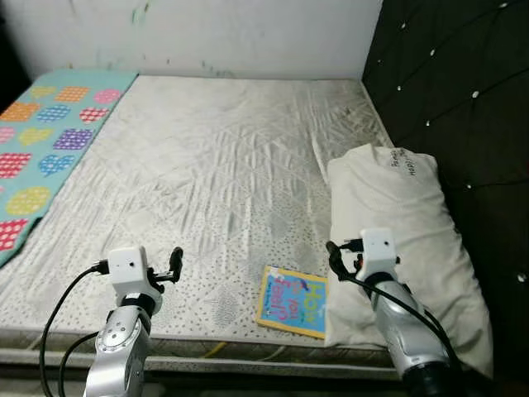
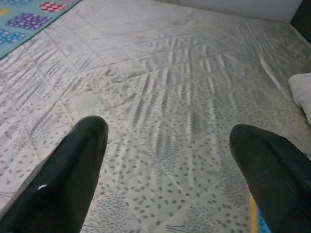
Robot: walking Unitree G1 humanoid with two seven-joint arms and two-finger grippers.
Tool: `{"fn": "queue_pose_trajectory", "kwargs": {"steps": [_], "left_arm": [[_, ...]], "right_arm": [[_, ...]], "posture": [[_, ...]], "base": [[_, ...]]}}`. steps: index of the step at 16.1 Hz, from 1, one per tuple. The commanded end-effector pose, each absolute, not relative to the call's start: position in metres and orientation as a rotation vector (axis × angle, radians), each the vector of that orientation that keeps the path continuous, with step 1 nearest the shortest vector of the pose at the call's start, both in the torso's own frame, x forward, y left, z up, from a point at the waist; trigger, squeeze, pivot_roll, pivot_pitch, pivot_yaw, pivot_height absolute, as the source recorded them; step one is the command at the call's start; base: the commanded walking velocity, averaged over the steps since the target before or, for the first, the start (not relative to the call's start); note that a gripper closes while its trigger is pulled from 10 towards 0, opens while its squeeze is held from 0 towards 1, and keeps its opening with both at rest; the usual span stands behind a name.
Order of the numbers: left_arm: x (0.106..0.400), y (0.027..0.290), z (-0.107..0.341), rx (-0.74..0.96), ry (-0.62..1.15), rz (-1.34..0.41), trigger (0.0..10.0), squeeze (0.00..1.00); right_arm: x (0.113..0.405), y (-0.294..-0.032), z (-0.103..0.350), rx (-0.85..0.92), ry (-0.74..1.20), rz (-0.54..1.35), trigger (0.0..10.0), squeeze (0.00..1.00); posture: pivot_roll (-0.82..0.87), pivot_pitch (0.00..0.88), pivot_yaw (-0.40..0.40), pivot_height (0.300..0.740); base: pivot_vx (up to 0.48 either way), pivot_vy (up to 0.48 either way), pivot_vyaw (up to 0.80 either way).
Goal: Clean up the room
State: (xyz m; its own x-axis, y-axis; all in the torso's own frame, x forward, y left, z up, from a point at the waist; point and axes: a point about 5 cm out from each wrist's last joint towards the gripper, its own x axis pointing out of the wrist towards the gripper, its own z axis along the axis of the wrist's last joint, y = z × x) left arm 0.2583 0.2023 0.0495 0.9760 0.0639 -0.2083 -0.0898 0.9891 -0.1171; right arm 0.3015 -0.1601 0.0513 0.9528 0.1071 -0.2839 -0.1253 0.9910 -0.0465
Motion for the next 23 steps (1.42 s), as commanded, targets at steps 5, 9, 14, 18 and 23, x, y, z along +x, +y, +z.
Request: {"fn": "queue_pose_trajectory", "kwargs": {"steps": [5, 9, 14, 18, 23], "left_arm": [[0.2556, 0.2084, 0.0484, -0.135, 0.214, 0.113, 10.0, 0.00], [0.2579, 0.2056, 0.0492, -0.138, 0.219, 0.102, 10.0, 0.00], [0.2583, 0.2031, 0.0492, -0.134, 0.221, 0.098, 10.0, 0.00], [0.2586, 0.2015, 0.0508, -0.110, 0.216, 0.112, 10.0, 0.00], [0.2593, 0.2005, 0.0512, -0.116, 0.215, 0.121, 10.0, 0.00]], "right_arm": [[0.3027, -0.1559, 0.0522, -0.057, 0.280, 0.154, 10.0, 0.00], [0.3024, -0.1590, 0.0520, -0.047, 0.281, 0.151, 10.0, 0.00], [0.3027, -0.1601, 0.0516, -0.046, 0.285, 0.161, 10.0, 0.00], [0.3039, -0.1597, 0.0523, -0.059, 0.283, 0.177, 10.0, 0.00], [0.3053, -0.1607, 0.0533, -0.061, 0.279, 0.180, 10.0, 0.00]], "posture": [[-0.11, 0.095, -0.028, 0.740], [-0.12, 0.108, -0.024, 0.740], [-0.11, 0.107, -0.030, 0.740], [-0.11, 0.105, -0.043, 0.740], [-0.11, 0.107, -0.045, 0.740]], "base": [[0.000, 0.480, -0.16], [0.000, 0.480, 0.00], [0.000, 0.480, 0.00], [0.000, 0.480, 0.00], [0.000, 0.480, 0.00]]}}
